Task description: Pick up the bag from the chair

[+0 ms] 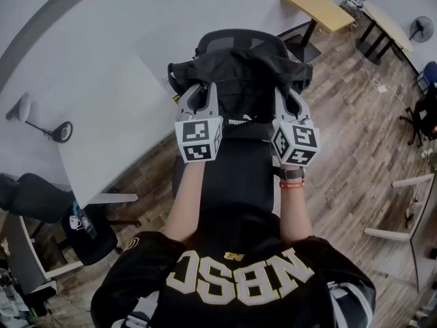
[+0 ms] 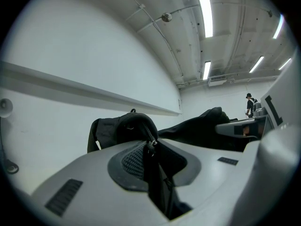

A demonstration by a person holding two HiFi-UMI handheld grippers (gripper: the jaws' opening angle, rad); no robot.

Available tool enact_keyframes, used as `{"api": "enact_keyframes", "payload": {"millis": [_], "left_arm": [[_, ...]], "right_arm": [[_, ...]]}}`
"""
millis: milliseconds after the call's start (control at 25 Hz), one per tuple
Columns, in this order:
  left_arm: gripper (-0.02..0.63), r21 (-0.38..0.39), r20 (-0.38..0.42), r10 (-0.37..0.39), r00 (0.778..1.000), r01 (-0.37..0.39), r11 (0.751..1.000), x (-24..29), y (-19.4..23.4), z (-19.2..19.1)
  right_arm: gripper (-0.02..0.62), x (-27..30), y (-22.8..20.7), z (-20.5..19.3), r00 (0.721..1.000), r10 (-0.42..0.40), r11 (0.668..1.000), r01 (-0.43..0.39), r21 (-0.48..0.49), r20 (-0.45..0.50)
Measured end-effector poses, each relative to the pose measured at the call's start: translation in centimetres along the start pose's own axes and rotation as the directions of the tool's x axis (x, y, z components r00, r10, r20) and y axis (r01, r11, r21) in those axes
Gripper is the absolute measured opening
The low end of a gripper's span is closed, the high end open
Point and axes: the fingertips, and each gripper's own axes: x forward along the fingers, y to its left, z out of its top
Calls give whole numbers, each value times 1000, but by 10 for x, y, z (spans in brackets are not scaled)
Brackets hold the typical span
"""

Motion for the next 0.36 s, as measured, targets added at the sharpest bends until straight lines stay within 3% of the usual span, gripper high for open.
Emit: {"api": "enact_keyframes", "payload": {"millis": [360], "left_arm": [[68,-15,-33,10,999,-11,1000,-4,-3,-18]], "right_arm": [[41,-6,0,-15,1000,3,1000,-3,5,-28]]}}
